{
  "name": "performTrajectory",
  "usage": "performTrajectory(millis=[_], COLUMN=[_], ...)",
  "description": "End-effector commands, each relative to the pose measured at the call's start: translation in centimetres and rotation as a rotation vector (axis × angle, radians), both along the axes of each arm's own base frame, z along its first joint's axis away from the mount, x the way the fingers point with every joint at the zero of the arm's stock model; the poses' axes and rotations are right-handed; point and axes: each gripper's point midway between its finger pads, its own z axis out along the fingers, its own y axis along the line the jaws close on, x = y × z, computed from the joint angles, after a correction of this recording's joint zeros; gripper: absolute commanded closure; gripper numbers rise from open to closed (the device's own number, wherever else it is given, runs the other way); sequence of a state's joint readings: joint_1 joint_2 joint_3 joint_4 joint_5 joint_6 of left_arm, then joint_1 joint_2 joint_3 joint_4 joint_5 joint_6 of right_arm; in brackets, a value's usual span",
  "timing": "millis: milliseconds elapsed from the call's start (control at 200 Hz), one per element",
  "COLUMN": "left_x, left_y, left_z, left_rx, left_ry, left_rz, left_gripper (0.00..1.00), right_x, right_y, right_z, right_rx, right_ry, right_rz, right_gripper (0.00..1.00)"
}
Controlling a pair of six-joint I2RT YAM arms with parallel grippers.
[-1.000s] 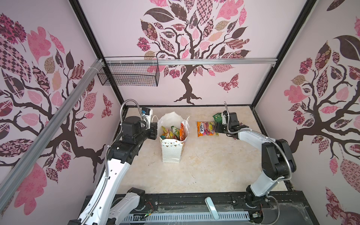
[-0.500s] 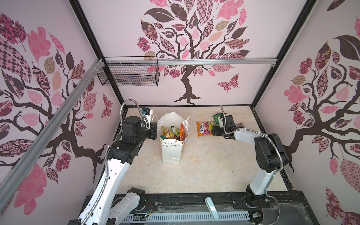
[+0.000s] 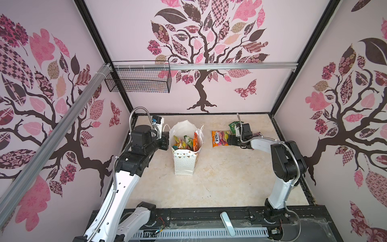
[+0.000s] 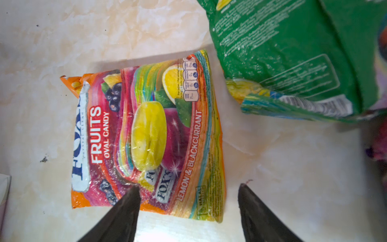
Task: Place the snacks into the paper bag
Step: Pick up the snack from the top-center of the table.
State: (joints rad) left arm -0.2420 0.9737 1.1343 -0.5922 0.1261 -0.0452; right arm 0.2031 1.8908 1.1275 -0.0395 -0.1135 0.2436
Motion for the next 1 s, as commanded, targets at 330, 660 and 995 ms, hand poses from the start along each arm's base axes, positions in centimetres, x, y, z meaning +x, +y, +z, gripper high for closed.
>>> performTrajectory(millis=[330, 660, 995], left_x=[0.0, 0.1, 0.1], left_y=[0.1, 0.1, 0.1], left_z=[0.7, 0.6, 0.6], left_rx=[-0.005, -0.005, -0.004], left_ry=[-0.04, -0.036, -0.035], left_rz=[0.002, 0.002, 0.001], left_gripper=[1.0, 1.0, 1.0], right_x=[1.9, 1.6, 1.3], right_y=[0.6, 0.5, 0.5], right_z=[-1.2, -2.4, -3.8], right_rx=[0.048, 0.047, 0.04], right_ry=[0.013, 0.048, 0.114], right_rz=[0.009, 0.002, -0.002], right_gripper=[0.31, 0.33, 0.57])
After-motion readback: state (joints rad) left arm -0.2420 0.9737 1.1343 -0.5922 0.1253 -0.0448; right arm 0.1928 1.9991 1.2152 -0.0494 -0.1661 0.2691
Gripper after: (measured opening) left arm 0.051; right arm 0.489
